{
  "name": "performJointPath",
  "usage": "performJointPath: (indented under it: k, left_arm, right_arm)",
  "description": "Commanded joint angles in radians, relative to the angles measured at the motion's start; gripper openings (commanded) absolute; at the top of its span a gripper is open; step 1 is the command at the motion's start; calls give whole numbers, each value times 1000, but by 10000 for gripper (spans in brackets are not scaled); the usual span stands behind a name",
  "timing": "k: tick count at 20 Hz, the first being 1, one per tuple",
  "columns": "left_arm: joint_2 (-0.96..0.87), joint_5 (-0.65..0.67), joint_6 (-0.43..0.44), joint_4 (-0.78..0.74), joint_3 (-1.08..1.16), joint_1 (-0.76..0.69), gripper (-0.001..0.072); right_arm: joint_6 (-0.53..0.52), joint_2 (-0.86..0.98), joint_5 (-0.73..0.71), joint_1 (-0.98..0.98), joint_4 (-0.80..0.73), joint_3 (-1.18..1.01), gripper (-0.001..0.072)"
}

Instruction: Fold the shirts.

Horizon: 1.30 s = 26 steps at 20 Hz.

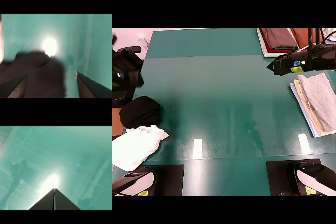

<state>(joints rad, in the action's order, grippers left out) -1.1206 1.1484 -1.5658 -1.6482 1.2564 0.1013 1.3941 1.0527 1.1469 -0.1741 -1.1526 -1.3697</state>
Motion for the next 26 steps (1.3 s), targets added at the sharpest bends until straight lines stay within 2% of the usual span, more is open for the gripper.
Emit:
performJointPath:
  k: [1, 3, 7, 8, 9, 11, 14, 17, 21, 26]
  left_arm:
    - [2, -188, -5, -32, -263, 111, 670]
    - [-10, -279, -5, -36, -359, 120, 669]
    - [-49, -295, -28, -39, -386, 120, 667]
    - [-47, -294, -43, -39, -382, 120, 518]
    - [-46, -284, -53, -39, -371, 120, 312]
    - [-45, -226, -55, -39, -304, 118, 26]
    - [26, -170, -37, -19, -113, 111, 23]
    - [161, -172, 14, -20, 117, 15, 23]
    - [224, -95, 58, -19, 345, -253, 22]
    - [128, -94, 82, -18, 373, -653, 22]
  right_arm:
    - [0, 1, -3, -1, 0, 0, 20]
    - [0, 1, -3, -1, 0, 0, 20]
    - [0, 1, -4, -1, 0, 0, 20]
    - [0, 1, -5, -1, 1, 0, 20]
    - [0, 0, -7, -1, 1, 0, 20]
    - [0, -10, -22, -1, 1, 0, 20]
    - [1, -45, -60, 0, -1, -27, 20]
    - [2, -51, -63, 0, -2, -142, 20]
    - [2, -50, -111, 12, -2, -297, 20]
    - [28, -51, -101, 124, 0, -436, 20]
